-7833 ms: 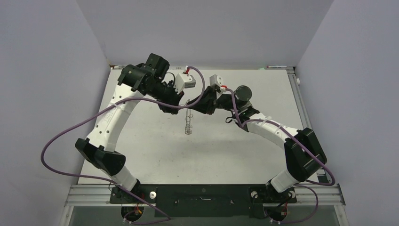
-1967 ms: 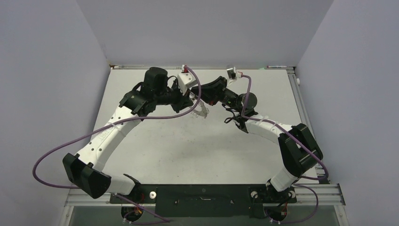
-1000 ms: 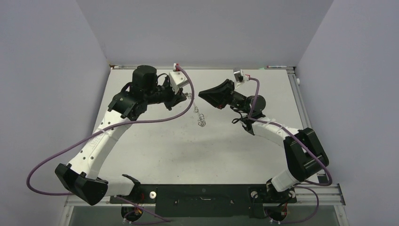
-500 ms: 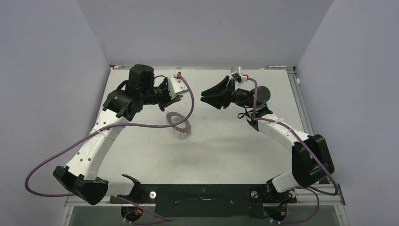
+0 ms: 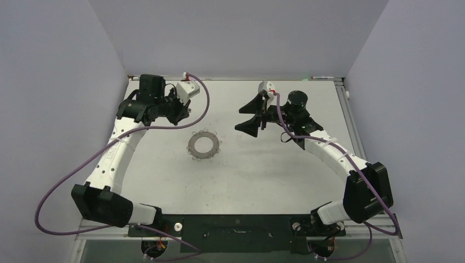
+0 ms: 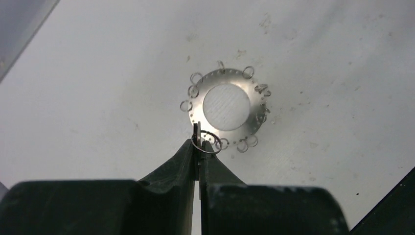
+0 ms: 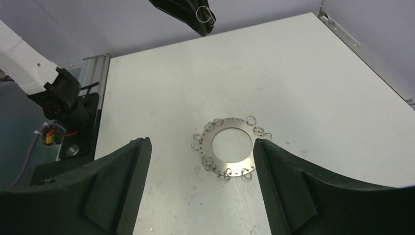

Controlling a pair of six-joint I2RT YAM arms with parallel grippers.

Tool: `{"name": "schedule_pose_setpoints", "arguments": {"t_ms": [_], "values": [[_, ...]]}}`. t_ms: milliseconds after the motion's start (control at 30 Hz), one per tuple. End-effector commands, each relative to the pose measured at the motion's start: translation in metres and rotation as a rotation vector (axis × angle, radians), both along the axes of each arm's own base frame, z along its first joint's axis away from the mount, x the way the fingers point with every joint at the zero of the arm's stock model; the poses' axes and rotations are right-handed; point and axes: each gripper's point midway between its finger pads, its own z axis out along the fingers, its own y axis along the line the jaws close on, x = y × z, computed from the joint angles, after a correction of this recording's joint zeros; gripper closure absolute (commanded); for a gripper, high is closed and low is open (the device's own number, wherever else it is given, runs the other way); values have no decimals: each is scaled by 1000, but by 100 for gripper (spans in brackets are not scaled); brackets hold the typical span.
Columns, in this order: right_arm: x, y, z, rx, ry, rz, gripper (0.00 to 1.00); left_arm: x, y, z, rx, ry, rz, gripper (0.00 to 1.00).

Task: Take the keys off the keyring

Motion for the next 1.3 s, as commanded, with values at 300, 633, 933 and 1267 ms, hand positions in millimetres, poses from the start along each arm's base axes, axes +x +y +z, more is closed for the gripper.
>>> {"name": "schedule_pose_setpoints", "arguments": {"t_ms": [300,633,933,1267], "values": [[34,-18,-45,-222,15,-154,1,39,124,-161,286,395,469,100],[34,-50,-83,-349,78,-223,9,35,129,-230,303,555,566,100],[34,-60,-100,-391,100,-252,10,13,131,-255,320,646,564,100],[37,-67,-105,-421,112,-289,10,4,137,-251,302,693,596,77]]}}
